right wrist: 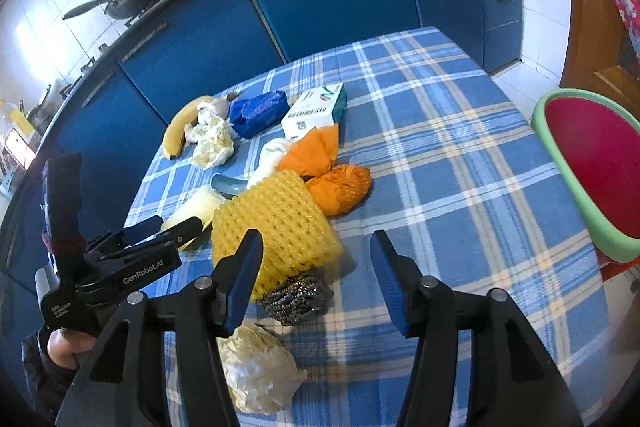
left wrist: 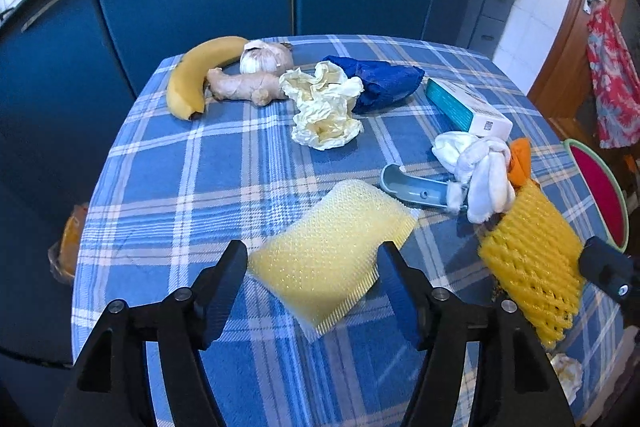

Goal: Collect trash
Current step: 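Grasp the cream sponge with the left tool while the right tool grasps another yellow foam net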

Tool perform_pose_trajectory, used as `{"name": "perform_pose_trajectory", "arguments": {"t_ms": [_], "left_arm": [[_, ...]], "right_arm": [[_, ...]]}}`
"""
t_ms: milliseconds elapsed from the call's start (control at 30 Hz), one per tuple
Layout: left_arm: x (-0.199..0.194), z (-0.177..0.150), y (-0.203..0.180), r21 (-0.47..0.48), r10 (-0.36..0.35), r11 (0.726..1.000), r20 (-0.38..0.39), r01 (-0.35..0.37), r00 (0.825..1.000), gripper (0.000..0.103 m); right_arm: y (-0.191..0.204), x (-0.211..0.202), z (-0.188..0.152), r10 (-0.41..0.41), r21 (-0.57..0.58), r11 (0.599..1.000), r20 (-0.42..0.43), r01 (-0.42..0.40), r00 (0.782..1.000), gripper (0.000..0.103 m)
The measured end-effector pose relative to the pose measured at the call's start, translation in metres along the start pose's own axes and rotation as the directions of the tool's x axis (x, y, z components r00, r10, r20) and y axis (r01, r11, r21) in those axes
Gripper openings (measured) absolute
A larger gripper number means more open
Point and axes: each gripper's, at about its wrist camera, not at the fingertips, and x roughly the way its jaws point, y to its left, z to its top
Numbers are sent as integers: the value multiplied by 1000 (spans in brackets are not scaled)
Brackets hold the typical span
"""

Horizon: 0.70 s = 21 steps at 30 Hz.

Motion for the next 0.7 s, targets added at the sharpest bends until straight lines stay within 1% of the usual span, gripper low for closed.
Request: {"name": "perform_pose_trajectory", "arguments": {"t_ms": [100,200,300,433,633,667,700], "left_arm": [[4,0,1,-12,-15,1000,-3,15,1000,72],[12,-2,1,-18,-37,999,-24,37,999,72],[13,-3,-2,-4,-25,1000,-9,25,1000,72],[13,-3,0,-15,-37,999,1,37,999,72],[7,-5,5,-39,-88,995,19,88,996,51],[6,-5,5,-42,-93,995,20,94,995,47],[5,-5,6,-45,-100,994,23,101,995,45]], "right_arm": [[1,10,0,0,2,1000,-20,0,1000,58],[2,17,0,6,1,1000,-27,-6,1000,58],[2,20,1,11,-4,1000,-26,-11,1000,58],[2,24,2,26,-2,1000,-30,-26,999,58],[4,25,2,46,-9,999,-32,-47,998,57],[5,25,2,49,-12,999,-31,-50,998,56],[6,25,2,54,-17,998,-30,-54,998,51]]}}
